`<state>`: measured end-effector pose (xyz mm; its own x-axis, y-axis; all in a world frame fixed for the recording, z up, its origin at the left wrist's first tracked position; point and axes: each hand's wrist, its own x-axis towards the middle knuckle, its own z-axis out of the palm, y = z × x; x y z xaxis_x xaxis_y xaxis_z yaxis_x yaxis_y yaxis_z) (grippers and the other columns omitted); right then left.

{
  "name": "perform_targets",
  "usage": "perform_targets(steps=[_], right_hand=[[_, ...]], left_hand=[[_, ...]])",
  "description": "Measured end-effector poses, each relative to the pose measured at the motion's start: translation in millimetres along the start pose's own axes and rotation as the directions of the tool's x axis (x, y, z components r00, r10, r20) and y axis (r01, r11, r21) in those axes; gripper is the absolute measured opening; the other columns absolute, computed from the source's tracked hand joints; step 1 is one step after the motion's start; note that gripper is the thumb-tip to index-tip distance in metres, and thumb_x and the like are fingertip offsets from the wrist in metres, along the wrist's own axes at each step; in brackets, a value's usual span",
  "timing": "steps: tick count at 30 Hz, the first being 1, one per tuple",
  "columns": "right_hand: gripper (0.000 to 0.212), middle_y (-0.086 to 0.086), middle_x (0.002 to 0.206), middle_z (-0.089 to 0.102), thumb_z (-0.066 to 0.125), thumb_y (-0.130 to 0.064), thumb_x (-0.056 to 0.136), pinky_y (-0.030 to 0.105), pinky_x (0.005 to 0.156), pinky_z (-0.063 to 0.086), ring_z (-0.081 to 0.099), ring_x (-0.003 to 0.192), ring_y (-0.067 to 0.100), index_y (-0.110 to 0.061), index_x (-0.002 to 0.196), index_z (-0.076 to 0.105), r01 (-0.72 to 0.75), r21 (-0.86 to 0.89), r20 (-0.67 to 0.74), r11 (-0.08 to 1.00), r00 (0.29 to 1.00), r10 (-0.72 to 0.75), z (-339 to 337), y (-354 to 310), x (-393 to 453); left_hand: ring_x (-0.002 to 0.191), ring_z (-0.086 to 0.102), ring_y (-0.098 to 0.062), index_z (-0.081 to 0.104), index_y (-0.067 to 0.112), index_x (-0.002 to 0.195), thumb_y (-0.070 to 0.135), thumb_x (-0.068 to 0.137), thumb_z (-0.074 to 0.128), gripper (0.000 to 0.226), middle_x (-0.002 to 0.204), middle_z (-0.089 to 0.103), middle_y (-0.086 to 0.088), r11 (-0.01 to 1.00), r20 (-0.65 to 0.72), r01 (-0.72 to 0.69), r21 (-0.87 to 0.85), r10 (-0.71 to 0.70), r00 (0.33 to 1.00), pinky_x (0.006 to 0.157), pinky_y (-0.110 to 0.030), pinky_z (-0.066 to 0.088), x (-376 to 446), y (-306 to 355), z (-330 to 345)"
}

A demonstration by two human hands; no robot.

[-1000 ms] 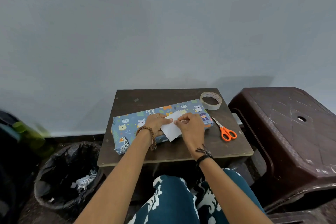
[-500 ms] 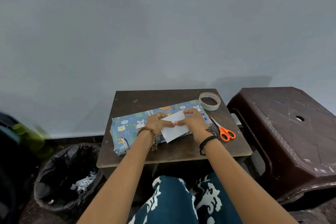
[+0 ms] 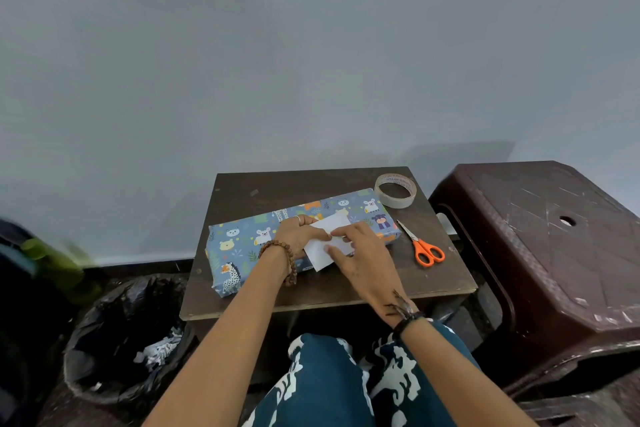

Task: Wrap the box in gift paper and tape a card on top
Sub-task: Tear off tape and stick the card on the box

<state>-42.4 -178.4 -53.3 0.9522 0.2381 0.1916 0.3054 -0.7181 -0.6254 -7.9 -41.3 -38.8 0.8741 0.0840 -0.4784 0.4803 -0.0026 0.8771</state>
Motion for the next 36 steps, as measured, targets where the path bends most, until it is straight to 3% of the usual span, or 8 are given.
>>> perform_targets(steps=[10,17,20,24,26,29,32,36], right_hand=[[0.054,-0.004,0.133,0.033,0.052,-0.051,0.089,0.022,0.080,0.043,0.045,0.115,0.012,-0.016,0.129,0.046,-0.023,-0.221,0.002,0.975,1.000,0.024,10,-24,-12],[0.043,0.004,0.143,0.026,0.044,-0.038,0.093,0.027,0.087,0.043,0.041,0.120,0.020,-0.006,0.122,0.045,-0.012,-0.291,-0.016,0.957,1.000,0.007,15,-35,-13],[0.033,0.004,0.137,0.034,0.039,-0.031,0.095,0.030,0.075,0.044,0.049,0.107,0.020,-0.005,0.105,0.055,0.026,-0.249,-0.112,0.968,0.992,-0.055,1,-38,-10],[0.029,0.000,0.108,0.053,0.043,-0.025,0.096,0.029,0.069,0.042,0.055,0.080,0.012,-0.004,0.085,0.060,-0.019,0.159,-0.276,0.987,0.959,0.063,-25,-35,5],[0.021,0.006,0.087,0.060,0.050,-0.018,0.093,0.030,0.065,0.043,0.056,0.072,0.012,-0.002,0.082,0.057,-0.094,0.533,-0.253,0.841,0.931,0.264,-36,-33,14],[0.011,0.006,0.086,0.069,0.058,-0.010,0.088,0.020,0.063,0.053,0.066,0.071,0.008,-0.001,0.090,0.063,-0.279,0.842,0.073,0.462,0.907,0.414,-51,-27,24],[0.015,0.012,0.101,0.070,0.063,-0.010,0.084,0.030,0.076,0.057,0.066,0.094,0.020,-0.004,0.097,0.066,-0.410,0.866,0.281,0.286,0.872,0.401,-52,-15,32],[0.006,0.009,0.092,0.068,0.062,-0.009,0.084,0.027,0.067,0.053,0.062,0.087,0.017,-0.008,0.089,0.065,-0.483,0.846,0.388,0.228,0.849,0.359,-44,-8,37]], left_hand=[[0.109,0.054,-0.035,0.054,-0.004,0.111,-0.009,0.076,0.067,0.038,0.117,0.055,-0.022,1.000,-0.037,0.017,-0.019,-0.018,0.999,0.087,-0.035,0.048,0,0,0],[0.088,0.061,-0.025,0.053,0.003,0.125,0.007,0.093,0.049,0.032,0.101,0.064,-0.014,0.993,0.038,0.053,-0.102,-0.049,0.998,0.080,-0.034,0.052,-15,3,-7],[0.062,0.069,-0.016,0.062,0.009,0.099,0.033,0.094,0.047,0.029,0.074,0.072,-0.006,0.948,0.121,0.043,-0.315,-0.004,0.993,0.055,-0.023,0.056,-27,4,-14],[0.068,0.071,-0.018,0.064,0.008,0.098,0.038,0.093,0.048,0.035,0.085,0.073,-0.010,0.871,0.093,-0.090,-0.482,0.153,0.984,0.061,-0.025,0.059,-36,10,-12],[0.068,0.070,-0.019,0.063,0.010,0.092,0.026,0.090,0.057,0.017,0.087,0.070,-0.010,0.873,-0.034,-0.168,-0.457,0.172,0.985,0.061,-0.023,0.059,-37,14,-6],[0.082,0.061,-0.017,0.060,0.014,0.091,0.020,0.084,0.067,0.011,0.095,0.063,-0.006,0.908,-0.129,-0.219,-0.357,0.184,0.974,0.058,-0.023,0.055,-35,20,0],[0.081,0.059,-0.014,0.061,0.015,0.088,0.019,0.085,0.065,0.006,0.088,0.065,-0.004,0.927,-0.041,-0.165,-0.337,0.161,0.986,0.061,-0.024,0.049,-35,24,2],[0.057,0.067,-0.009,0.064,0.008,0.086,0.002,0.085,0.061,0.007,0.064,0.070,-0.002,0.903,0.020,-0.110,-0.416,0.130,0.991,0.051,-0.020,0.055,-32,24,1]])
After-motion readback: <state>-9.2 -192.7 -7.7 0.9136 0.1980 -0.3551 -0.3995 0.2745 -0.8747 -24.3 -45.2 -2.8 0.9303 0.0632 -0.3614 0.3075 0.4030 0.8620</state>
